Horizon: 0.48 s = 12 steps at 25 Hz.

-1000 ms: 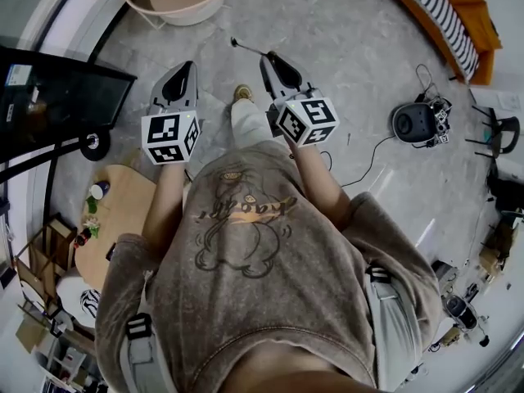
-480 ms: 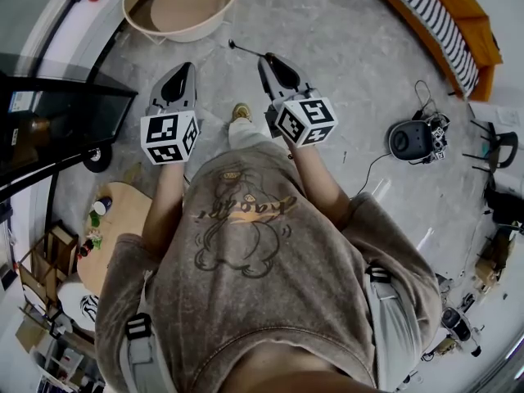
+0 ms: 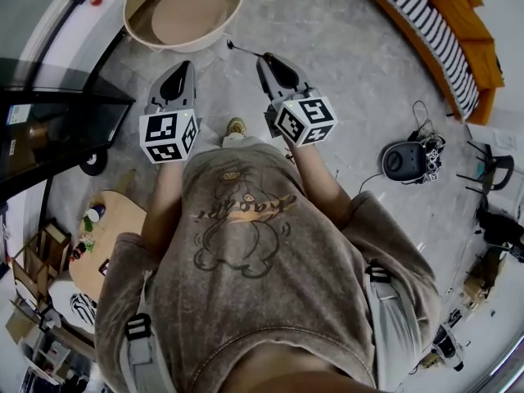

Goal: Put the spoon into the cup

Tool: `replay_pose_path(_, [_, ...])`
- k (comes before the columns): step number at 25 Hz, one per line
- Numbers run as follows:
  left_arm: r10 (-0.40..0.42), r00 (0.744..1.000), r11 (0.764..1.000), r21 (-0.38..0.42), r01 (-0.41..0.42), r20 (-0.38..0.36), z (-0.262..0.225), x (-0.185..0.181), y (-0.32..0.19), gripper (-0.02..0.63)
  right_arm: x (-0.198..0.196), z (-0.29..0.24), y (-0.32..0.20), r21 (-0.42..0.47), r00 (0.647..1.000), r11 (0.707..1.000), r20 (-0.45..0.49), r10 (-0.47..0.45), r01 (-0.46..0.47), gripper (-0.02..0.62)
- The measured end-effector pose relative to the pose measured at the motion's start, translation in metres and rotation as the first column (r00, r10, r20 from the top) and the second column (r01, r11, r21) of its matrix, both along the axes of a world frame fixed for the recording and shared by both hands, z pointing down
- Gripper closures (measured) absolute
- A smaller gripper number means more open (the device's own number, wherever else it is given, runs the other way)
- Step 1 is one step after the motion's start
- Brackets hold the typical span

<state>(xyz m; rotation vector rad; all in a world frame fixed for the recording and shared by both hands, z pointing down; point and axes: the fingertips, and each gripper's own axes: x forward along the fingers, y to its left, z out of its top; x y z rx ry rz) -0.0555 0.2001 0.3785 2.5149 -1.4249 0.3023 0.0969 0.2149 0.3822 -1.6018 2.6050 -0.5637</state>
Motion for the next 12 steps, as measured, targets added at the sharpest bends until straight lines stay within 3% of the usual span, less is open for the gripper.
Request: replay_pose_path(12, [-0.033,0.999,0.999,0.014,0.032,0.018,0.0,0.005,-0.032,0.589,0.006,0.007,-0.041,-0.003,0.999,0.999,0.019,-0.037,0.037,0.534])
